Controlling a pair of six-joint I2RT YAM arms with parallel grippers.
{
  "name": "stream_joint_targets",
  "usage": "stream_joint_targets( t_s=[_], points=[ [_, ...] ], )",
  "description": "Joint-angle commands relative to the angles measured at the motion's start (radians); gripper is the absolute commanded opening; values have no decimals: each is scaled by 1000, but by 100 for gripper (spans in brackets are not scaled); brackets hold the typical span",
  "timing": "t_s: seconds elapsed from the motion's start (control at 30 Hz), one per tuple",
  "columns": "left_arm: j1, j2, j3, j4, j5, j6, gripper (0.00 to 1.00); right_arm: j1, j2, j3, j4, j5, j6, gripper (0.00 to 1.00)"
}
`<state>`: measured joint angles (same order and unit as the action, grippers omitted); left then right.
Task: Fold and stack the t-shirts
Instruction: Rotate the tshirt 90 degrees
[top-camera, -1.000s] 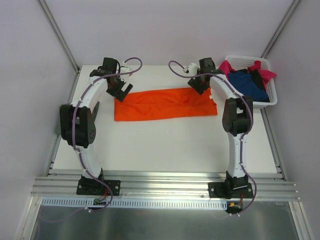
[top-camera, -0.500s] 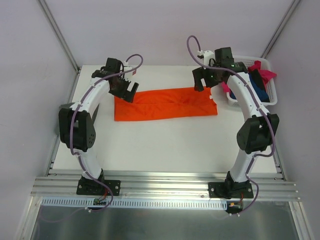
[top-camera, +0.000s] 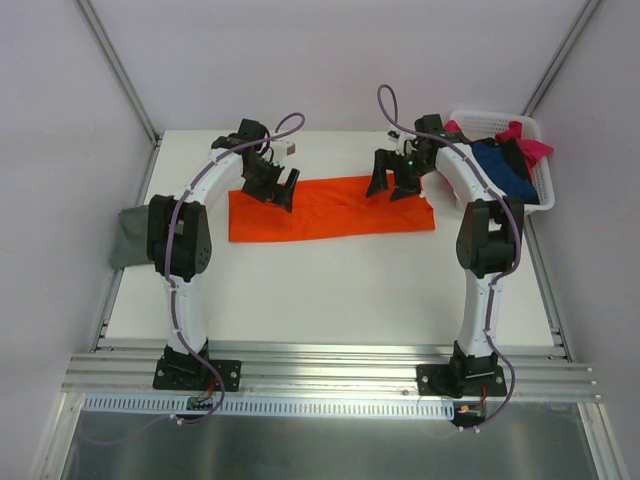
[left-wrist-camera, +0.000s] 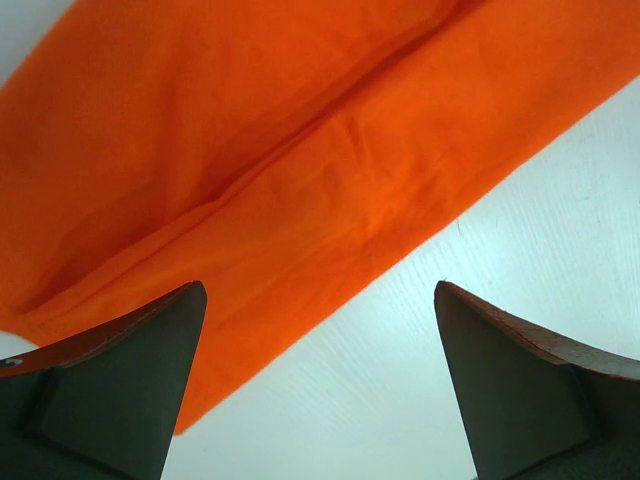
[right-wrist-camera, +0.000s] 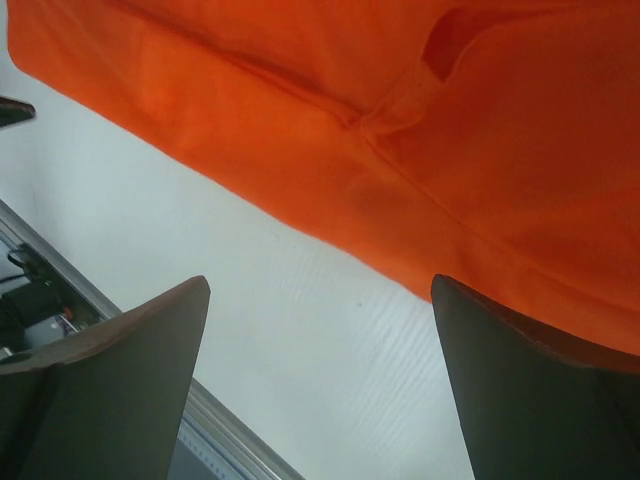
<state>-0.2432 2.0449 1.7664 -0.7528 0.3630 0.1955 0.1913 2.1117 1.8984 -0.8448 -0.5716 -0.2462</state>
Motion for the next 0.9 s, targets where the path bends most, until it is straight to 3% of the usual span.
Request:
stream_joint_targets(
  t_s=[0.0, 0.5, 0.87],
  points=[
    [5, 44, 91, -20, 45, 2, 99, -27, 56, 102, 25, -76, 85, 97],
    [45, 202, 100, -28, 48, -13, 96, -92, 171, 73, 62, -97, 159, 97],
    [45, 97, -77, -29, 28, -19, 94, -87, 364, 240, 182, -183, 349, 97]
  ],
)
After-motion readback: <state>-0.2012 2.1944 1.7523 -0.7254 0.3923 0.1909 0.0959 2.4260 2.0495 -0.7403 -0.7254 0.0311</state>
